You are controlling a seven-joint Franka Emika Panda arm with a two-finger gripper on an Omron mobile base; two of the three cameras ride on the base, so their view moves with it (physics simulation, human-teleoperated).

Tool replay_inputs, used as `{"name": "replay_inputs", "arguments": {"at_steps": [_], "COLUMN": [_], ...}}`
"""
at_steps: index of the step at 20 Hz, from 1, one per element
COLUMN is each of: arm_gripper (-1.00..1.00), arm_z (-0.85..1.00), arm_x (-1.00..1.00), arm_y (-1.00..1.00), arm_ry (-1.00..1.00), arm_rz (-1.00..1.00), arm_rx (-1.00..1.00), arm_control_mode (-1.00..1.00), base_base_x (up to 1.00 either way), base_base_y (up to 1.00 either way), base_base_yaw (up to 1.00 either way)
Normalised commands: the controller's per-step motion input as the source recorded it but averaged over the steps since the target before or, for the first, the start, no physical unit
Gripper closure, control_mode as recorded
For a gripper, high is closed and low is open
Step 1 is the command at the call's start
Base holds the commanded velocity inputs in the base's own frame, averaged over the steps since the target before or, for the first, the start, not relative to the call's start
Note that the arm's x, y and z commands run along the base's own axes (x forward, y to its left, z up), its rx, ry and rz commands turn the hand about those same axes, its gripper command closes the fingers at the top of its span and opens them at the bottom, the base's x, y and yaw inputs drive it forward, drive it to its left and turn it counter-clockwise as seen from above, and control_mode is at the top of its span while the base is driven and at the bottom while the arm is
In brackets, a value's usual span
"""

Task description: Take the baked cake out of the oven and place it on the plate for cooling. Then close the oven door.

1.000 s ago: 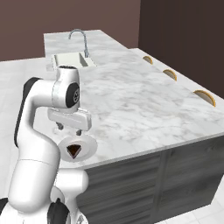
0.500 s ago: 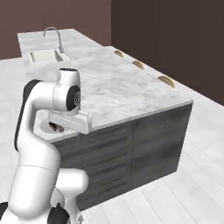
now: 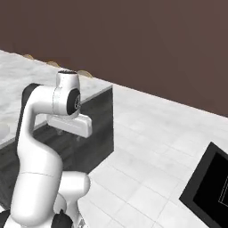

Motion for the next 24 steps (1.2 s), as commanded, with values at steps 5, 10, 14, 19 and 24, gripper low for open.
{"name": "replay_inputs", "arguments": {"at_steps": [5,10,14,19,24], "arm_gripper": [-1.0,-1.0,-1.0,-1.0,-1.0], "arm_z": [0.0,0.0,0.0,0.0,0.0], "arm_x": [0.0,0.0,0.0,0.0,0.0], "arm_y": [0.0,0.0,0.0,0.0,0.0], "arm_ry": [0.0,0.0,0.0,0.0,0.0], "arm_rz": [0.0,0.0,0.0,0.0,0.0], "arm_rx": [0.0,0.0,0.0,0.0,0.0], "arm_control_mode": [1.0,1.0,1.0,1.0,1.0], "base_base_x": [0.27,0.43,0.69,0.84,0.59], "base_base_y": [-0.11,0.0,0.0,-0.11,-0.48], "base_base_yaw": [-0.72,-0.5,-0.2,-0.06,0.0]}}
